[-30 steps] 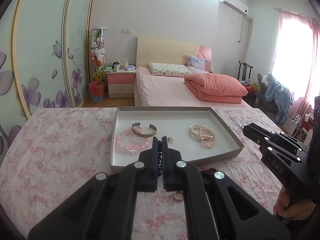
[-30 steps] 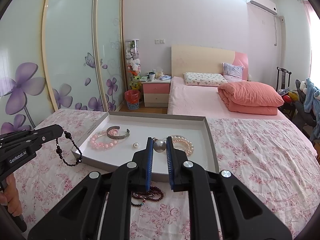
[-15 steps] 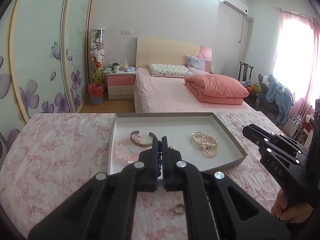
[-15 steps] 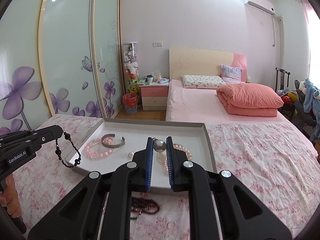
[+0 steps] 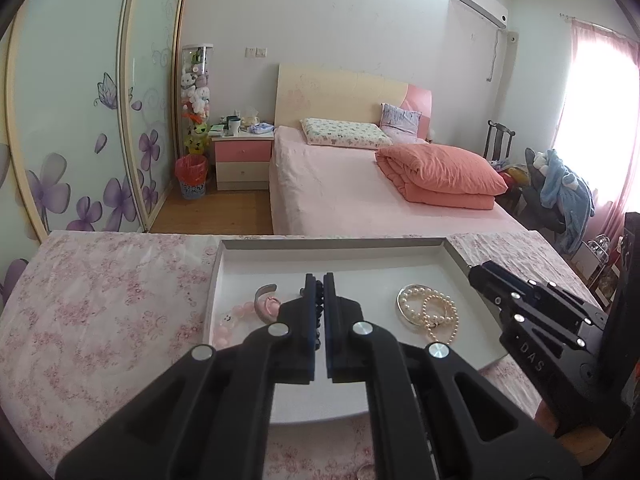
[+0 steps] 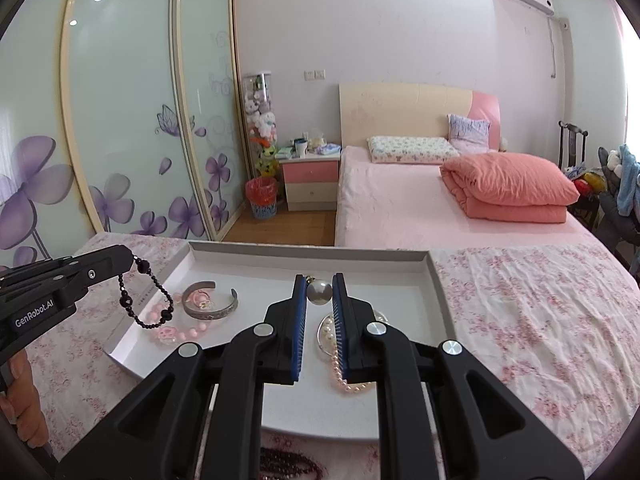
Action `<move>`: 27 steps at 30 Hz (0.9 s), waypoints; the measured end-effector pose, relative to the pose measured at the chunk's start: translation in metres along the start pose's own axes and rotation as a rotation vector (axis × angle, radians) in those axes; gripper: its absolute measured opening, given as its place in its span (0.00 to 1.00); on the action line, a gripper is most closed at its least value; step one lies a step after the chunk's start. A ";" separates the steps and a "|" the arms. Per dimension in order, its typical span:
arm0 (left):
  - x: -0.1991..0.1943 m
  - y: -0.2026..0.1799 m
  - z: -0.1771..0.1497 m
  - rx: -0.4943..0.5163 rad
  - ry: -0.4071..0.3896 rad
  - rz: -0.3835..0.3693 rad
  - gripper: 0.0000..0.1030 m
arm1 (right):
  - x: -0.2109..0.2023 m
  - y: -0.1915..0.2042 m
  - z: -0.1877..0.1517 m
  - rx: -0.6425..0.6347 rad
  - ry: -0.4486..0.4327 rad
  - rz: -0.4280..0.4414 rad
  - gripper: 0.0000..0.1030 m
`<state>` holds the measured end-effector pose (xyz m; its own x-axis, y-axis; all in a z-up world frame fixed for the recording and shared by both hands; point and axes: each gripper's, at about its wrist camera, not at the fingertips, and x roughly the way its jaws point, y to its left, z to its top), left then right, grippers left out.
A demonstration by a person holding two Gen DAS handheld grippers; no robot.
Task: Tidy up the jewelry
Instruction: 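Open both tools to release the bracelet and pendant in the tray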
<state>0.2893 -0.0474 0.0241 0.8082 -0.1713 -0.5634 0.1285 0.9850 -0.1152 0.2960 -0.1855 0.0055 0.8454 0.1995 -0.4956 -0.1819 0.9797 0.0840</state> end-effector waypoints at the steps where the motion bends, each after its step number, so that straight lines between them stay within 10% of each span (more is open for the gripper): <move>1: 0.004 0.000 0.000 -0.001 0.005 -0.001 0.04 | 0.004 0.000 0.000 0.004 0.010 0.001 0.14; 27: 0.021 0.020 -0.003 -0.066 0.065 -0.011 0.15 | 0.008 -0.016 -0.007 0.071 0.072 0.003 0.33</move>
<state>0.3070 -0.0317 0.0071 0.7678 -0.1855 -0.6133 0.0973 0.9798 -0.1745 0.3026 -0.2000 -0.0058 0.8063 0.2026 -0.5558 -0.1457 0.9786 0.1453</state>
